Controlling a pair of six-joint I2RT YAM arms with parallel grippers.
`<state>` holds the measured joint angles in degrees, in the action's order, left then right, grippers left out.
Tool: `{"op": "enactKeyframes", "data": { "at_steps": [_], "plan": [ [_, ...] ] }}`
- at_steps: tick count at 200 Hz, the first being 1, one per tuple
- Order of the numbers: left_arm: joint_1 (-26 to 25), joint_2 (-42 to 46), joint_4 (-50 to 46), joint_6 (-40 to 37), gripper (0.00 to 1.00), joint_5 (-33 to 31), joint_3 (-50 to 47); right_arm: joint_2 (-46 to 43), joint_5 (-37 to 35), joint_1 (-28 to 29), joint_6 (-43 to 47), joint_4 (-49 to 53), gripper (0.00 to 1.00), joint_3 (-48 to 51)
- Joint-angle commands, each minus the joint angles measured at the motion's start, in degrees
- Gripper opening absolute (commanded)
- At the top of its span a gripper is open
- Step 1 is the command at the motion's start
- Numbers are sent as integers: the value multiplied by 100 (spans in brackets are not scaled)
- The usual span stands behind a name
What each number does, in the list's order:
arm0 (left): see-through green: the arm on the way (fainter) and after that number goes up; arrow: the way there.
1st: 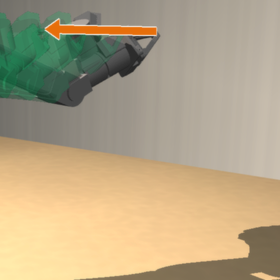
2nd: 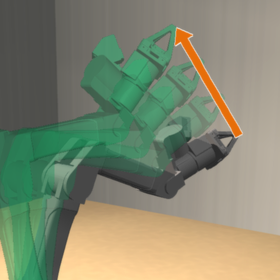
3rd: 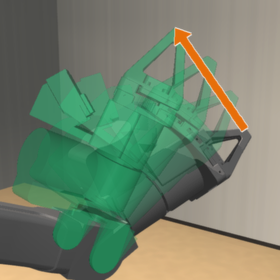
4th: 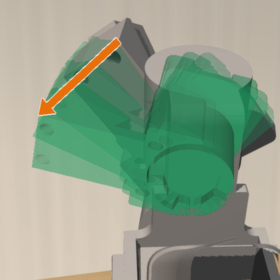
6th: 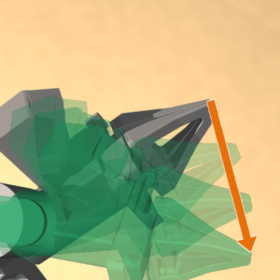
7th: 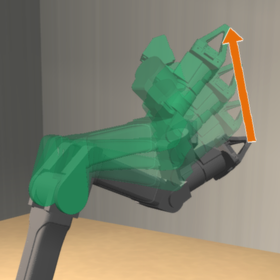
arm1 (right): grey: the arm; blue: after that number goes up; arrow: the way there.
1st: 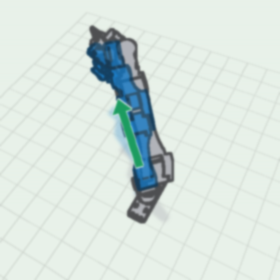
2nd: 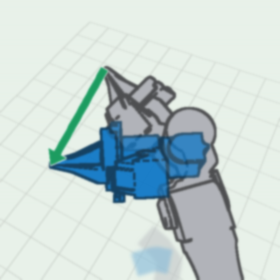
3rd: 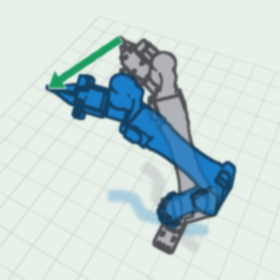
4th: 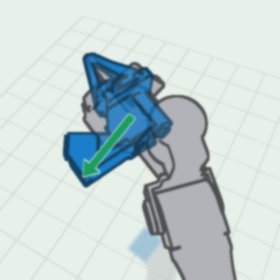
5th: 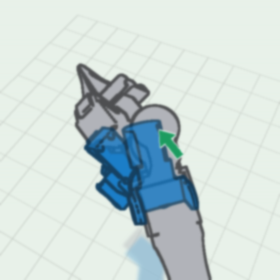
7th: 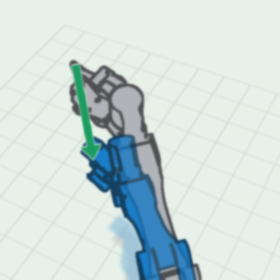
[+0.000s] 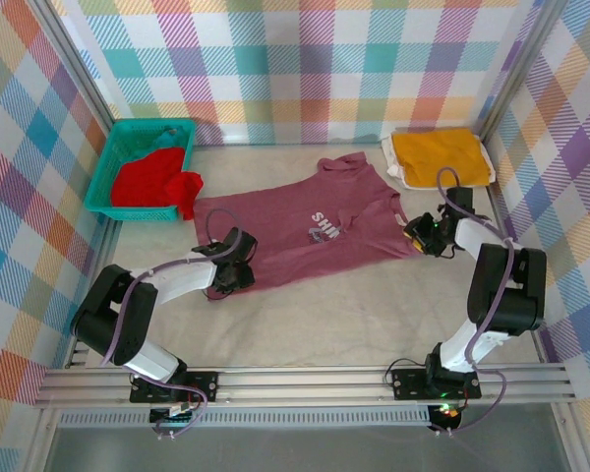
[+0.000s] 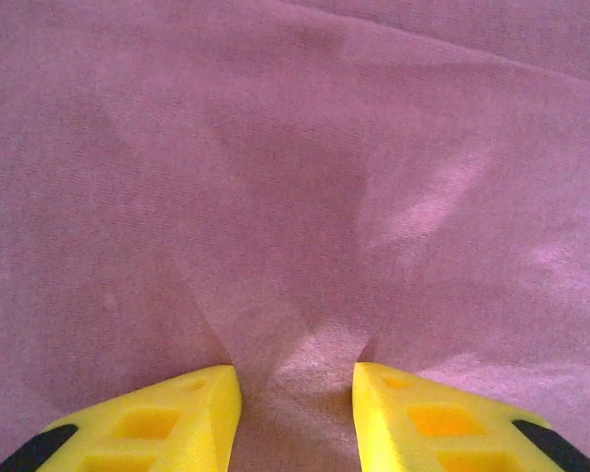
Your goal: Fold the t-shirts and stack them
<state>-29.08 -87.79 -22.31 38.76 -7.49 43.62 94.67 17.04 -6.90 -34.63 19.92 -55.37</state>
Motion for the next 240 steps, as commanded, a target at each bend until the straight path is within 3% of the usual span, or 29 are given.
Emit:
{"op": "enactKeyframes", "data": {
  "at_steps": [1,58,102,132,173,214,240],
  "plan": [
    [187,-221,-66,246,37,81,-321,-200,-53,307,290,151,38,-193],
    [210,-127,-148,304,37,68,-531,740,167,926,308,48,34,-861],
    [210,22,-86,371,37,207,-875,911,428,932,-37,-336,32,-133],
    [31,22,50,422,38,388,-1103,92,280,1093,-434,-464,31,1000],
    [-528,95,-639,355,38,190,-899,-1481,-10,1056,-947,68,32,2341],
    [-563,706,-1117,226,39,20,-1148,-3262,-561,361,-949,1121,33,2877],
    [-564,936,-1259,238,39,-87,-1019,-3623,-622,-27,-654,1382,33,2734]
  ]
}}
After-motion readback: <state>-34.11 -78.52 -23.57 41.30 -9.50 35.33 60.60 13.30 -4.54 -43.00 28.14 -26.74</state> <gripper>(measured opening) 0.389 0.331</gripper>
